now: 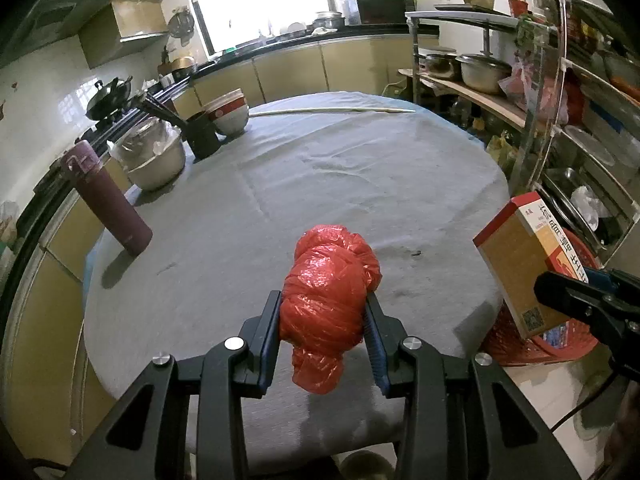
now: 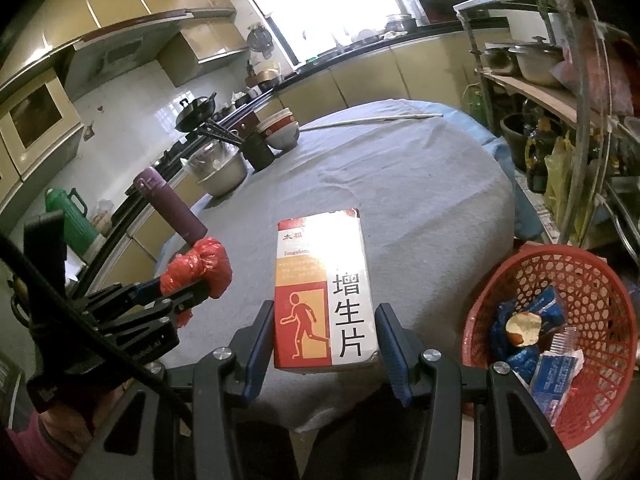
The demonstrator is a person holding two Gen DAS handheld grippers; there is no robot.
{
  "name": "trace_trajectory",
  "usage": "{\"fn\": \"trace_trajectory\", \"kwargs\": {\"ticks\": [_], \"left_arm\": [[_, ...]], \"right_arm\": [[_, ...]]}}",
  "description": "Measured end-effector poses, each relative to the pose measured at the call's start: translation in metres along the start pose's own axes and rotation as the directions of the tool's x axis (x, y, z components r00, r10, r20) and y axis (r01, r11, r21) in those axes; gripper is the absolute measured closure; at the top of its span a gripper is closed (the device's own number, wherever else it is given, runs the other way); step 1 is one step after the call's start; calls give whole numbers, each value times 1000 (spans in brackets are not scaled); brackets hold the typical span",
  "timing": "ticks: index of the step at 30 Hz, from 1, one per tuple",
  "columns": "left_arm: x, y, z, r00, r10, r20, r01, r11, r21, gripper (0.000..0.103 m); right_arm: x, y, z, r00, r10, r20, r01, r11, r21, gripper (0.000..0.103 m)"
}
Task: Collect trash
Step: 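Lift and carry the red bag and medicine box toward the red basket, then lower the held bag and box over the red basket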
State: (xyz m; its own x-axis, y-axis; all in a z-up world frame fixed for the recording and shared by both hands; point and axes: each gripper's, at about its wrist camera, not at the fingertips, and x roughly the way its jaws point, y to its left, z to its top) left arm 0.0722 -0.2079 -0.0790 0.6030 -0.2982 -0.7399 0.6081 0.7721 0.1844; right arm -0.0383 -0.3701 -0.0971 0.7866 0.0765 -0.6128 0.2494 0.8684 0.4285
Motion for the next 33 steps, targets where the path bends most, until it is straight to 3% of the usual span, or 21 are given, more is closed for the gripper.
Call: {"fn": "trace_trajectory", "kwargs": {"ticks": [17, 33], "left_arm": [[1, -28, 8, 1000, -2, -2, 2, 998, 68, 63], [2, -77, 20, 1000, -17, 2, 16, 983, 183, 63]], "right_arm": [[-14, -34, -4, 1000, -1, 24, -1, 996, 88, 50], [-29, -82, -8, 998, -33, 53, 22, 982, 189, 50]]}}
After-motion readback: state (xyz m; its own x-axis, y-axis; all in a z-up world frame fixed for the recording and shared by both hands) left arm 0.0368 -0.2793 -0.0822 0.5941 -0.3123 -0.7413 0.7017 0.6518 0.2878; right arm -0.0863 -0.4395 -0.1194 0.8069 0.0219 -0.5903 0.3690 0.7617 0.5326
